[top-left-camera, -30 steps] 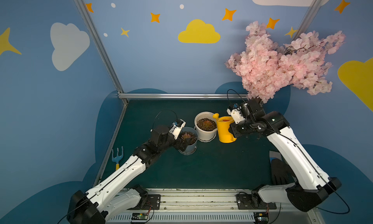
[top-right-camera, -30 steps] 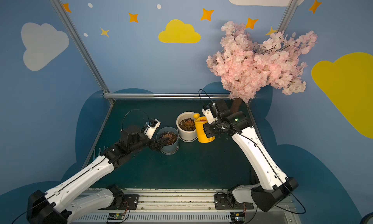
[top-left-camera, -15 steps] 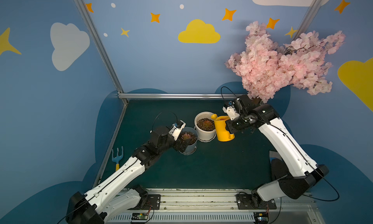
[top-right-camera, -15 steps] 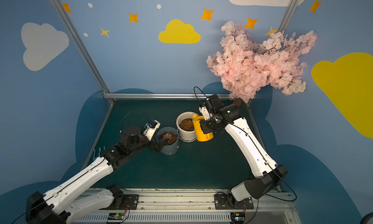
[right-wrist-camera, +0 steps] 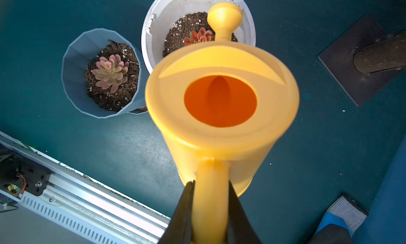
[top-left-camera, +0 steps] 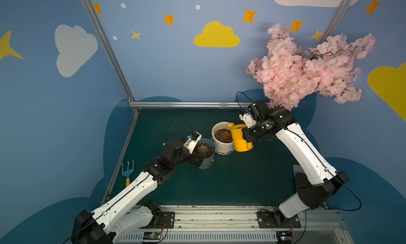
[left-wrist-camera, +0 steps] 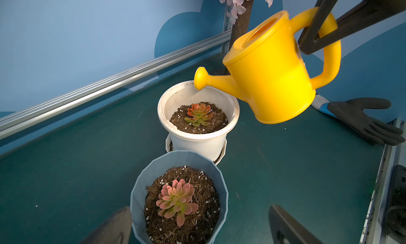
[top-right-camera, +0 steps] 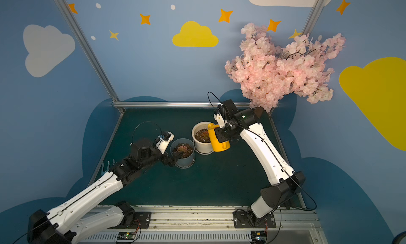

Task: Water the succulent around the soil edge
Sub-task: Water the soil of the potted plant with water.

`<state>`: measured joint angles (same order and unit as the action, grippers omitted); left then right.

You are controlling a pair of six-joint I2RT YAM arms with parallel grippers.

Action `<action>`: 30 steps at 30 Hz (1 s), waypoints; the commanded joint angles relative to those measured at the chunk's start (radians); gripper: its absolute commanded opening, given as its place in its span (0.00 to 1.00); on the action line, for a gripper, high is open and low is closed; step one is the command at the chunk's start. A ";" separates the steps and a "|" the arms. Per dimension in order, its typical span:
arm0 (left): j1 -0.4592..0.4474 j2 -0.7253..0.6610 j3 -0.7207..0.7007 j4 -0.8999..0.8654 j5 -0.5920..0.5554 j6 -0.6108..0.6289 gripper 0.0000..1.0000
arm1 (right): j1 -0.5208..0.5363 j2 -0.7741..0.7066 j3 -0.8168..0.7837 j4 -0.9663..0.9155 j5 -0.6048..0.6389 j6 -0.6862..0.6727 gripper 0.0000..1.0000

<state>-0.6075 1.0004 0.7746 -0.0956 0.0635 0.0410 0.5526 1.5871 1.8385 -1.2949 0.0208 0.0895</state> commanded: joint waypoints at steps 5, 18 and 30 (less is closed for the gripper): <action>-0.004 -0.023 -0.011 0.019 0.001 0.006 1.00 | 0.004 0.025 0.059 -0.018 -0.020 -0.004 0.00; -0.006 -0.022 -0.009 0.017 0.012 0.005 1.00 | 0.022 0.072 0.110 -0.029 -0.050 -0.006 0.00; -0.005 -0.025 -0.008 0.016 0.010 0.008 1.00 | 0.039 0.091 0.128 -0.034 -0.063 -0.012 0.00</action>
<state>-0.6098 0.9924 0.7738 -0.0956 0.0639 0.0410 0.5842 1.6726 1.9320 -1.3117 -0.0273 0.0887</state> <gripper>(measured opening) 0.998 0.190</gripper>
